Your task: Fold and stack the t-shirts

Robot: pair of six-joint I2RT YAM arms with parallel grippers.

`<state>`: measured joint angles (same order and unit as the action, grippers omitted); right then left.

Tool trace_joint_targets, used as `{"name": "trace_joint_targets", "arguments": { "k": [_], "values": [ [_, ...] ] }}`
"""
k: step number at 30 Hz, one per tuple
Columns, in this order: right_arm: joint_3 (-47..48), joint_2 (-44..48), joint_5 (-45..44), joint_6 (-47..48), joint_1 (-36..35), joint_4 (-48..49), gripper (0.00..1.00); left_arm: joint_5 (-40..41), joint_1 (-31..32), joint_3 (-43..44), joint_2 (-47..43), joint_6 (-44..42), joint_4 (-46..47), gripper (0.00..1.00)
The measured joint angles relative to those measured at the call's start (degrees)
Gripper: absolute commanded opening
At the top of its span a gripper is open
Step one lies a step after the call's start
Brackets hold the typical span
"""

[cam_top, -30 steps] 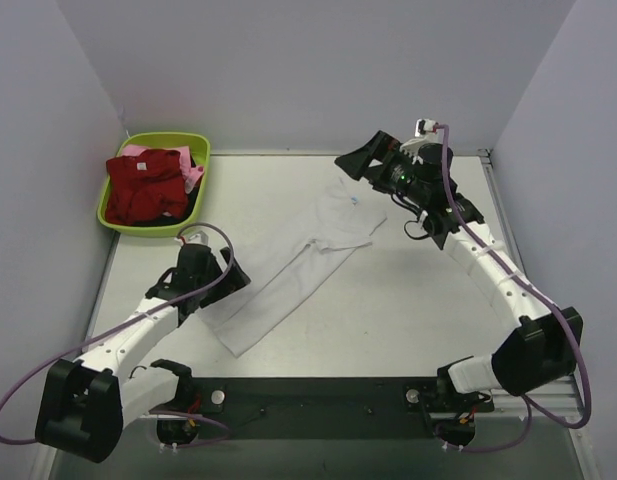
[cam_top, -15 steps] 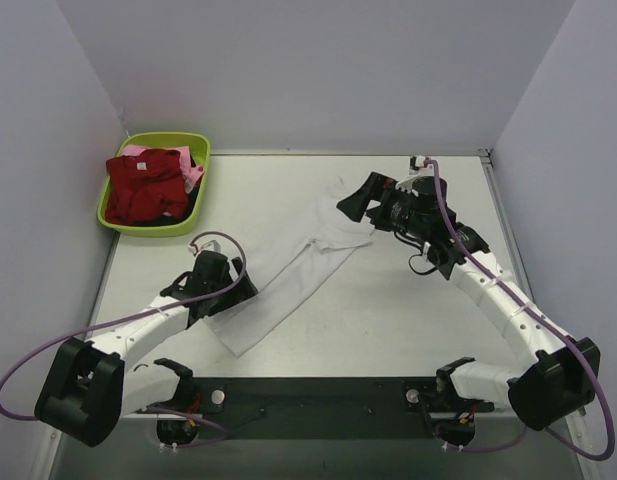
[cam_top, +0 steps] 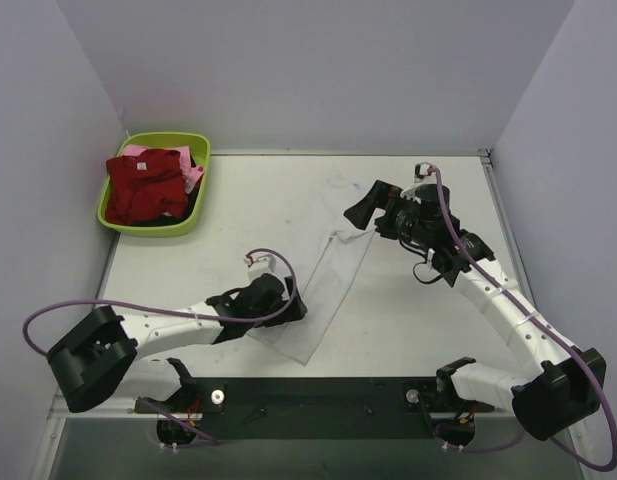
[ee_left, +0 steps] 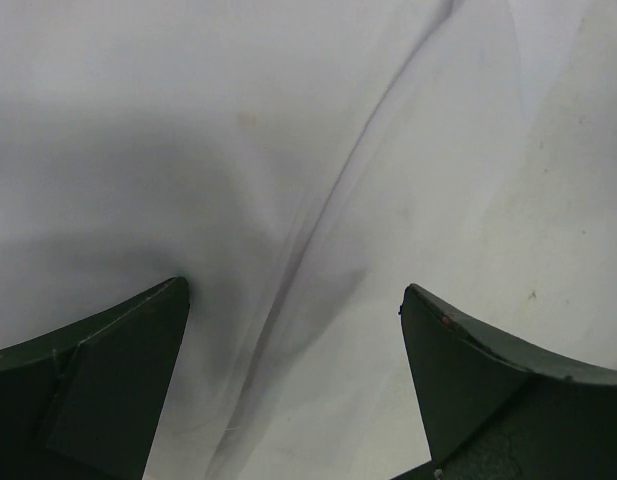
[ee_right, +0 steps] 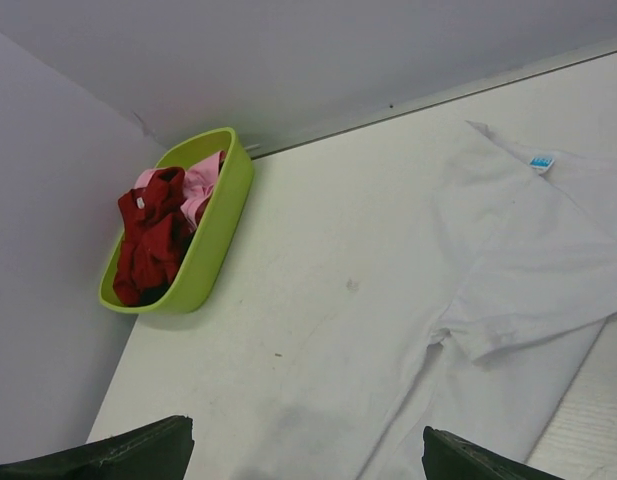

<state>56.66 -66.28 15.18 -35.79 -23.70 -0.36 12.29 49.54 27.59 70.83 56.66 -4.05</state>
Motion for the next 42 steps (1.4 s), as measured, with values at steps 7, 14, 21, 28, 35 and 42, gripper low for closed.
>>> {"name": "trace_joint_targets", "arguments": {
  "k": [7,14,21,28,35,42],
  "values": [
    [0.0,2.29,-1.29,0.52,0.07,-3.26,1.0,1.66,11.45,12.09,16.02,3.58,4.76,0.98],
    [0.0,5.16,-3.45,2.56,1.68,-7.45,1.0,0.13,16.41,24.06,28.33,3.93,8.72,0.97],
    [0.63,-0.87,-4.57,4.07,4.28,-7.76,1.0,-1.14,17.38,27.3,26.45,1.18,5.68,0.97],
    [1.2,-19.1,0.02,2.6,5.97,-1.77,1.0,3.52,16.72,31.8,6.29,-4.96,-4.42,0.97],
    [5.46,-32.48,5.75,-0.76,5.31,4.81,1.0,9.51,7.91,28.13,-12.94,-7.82,-12.07,0.98],
    [13.6,-40.39,7.85,-1.92,1.01,7.26,1.0,8.98,-1.68,20.72,-18.45,-9.11,-20.22,0.97]
  ]
}}
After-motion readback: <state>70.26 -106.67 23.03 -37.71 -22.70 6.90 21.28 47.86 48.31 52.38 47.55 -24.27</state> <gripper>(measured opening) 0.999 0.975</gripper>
